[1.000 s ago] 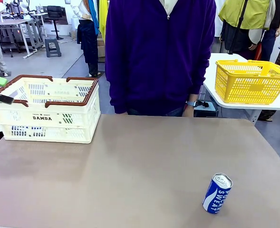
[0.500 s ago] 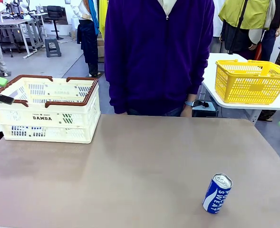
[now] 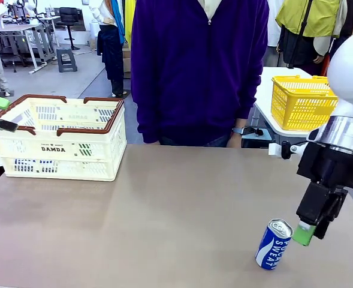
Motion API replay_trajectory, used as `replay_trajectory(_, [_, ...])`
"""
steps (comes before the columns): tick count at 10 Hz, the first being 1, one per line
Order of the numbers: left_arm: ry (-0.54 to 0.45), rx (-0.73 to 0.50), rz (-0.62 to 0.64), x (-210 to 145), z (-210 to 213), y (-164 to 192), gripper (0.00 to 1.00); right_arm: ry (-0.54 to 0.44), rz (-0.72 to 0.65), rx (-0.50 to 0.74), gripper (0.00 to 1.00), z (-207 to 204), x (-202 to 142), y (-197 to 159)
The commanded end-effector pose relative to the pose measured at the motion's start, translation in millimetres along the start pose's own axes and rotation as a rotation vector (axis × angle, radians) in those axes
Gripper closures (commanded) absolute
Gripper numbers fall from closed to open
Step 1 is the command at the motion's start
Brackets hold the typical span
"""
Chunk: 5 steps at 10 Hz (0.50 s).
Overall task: Place the drinks into the Shopping basket.
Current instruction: Pick up one drink and place it into the Shopping basket.
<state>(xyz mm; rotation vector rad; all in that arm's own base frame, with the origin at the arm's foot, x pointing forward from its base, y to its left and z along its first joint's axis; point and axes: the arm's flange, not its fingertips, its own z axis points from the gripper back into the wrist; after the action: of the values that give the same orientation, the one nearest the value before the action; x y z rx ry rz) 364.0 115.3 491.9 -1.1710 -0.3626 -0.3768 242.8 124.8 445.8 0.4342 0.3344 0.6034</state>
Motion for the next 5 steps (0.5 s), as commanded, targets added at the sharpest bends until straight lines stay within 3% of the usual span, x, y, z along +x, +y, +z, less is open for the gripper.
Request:
replay_trajectory(1, [-0.004, 0.002, 0.003, 1.0, 1.5, -1.0, 0.00, -0.079, -0.050, 0.086, 0.00, 12.2, -1.6, -6.2])
replay_trajectory(2, [-0.004, 0.002, 0.003, 1.0, 1.5, -1.0, 0.00, 0.000, 0.000, 0.000, 0.00, 0.0, 0.0, 0.0])
replay_trajectory(4, [-0.004, 0.002, 0.003, 1.0, 1.5, -1.0, 0.00, -0.036, -0.268, -0.233, 0.00, -20.8, 2.8, 15.9])
replay_trajectory(5, [-0.004, 0.002, 0.003, 1.0, 1.5, -1.0, 0.00, -0.013, -0.322, -0.298, 0.00, -25.7, 1.1, 20.8])
